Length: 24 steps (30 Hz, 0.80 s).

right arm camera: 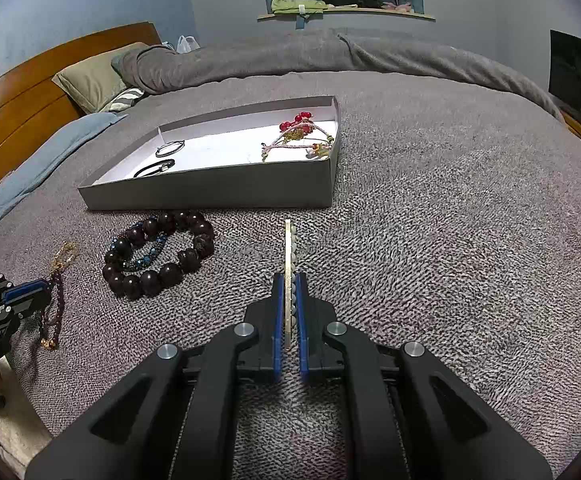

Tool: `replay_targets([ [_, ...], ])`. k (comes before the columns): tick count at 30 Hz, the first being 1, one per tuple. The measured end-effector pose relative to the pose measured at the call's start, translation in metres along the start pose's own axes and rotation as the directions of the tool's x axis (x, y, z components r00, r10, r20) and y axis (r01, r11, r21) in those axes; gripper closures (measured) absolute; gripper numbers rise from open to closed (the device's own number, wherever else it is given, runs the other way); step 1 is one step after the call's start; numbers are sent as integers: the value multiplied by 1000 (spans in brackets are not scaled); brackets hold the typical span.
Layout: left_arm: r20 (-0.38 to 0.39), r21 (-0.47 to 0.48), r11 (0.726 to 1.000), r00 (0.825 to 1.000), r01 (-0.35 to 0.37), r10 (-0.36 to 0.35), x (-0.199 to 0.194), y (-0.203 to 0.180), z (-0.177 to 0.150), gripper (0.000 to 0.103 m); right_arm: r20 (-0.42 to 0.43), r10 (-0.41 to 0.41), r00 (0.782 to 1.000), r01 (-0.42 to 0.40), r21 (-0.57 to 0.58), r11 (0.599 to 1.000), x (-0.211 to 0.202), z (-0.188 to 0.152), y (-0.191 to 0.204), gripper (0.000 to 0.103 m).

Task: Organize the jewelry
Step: 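Lift the gold hairpin with the right gripper while the left gripper grasps the dark red bead bracelet, then carry the gold hairpin and red bead bracelet over the tray with both grippers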

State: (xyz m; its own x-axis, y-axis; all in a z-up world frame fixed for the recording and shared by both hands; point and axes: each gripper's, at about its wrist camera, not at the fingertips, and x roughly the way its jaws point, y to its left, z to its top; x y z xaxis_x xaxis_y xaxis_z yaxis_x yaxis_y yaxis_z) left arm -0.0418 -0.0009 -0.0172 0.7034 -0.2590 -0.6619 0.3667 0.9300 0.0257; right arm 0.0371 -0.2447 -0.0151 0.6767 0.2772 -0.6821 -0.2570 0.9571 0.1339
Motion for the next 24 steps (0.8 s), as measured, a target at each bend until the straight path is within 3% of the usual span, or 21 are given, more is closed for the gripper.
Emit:
replay_targets([
  [5,-40,22,999,999,-24,25,10,-3,-2,90,-1,2,1000,-2,2,1000,0,0,0,97],
  [8,-28,45,998,999,-32,33,8,-6,-3,97,1,2,1000,-2,1,1000,-1,-1,0,97],
  [12,89,70,997,996,-22,16,-16,-11,2,97,25,9,1000,-9,9,1000,-6,1,-1,97],
  [18,156,56,998,988,7,-15,-38,-10,20,97,71,13,997,-14,16,1000,-16,5,-1,97],
  [24,262,42,999,965,5,-16,-60,4,63,97,123,19,992,-20,12,1000,-27,21,0,97],
])
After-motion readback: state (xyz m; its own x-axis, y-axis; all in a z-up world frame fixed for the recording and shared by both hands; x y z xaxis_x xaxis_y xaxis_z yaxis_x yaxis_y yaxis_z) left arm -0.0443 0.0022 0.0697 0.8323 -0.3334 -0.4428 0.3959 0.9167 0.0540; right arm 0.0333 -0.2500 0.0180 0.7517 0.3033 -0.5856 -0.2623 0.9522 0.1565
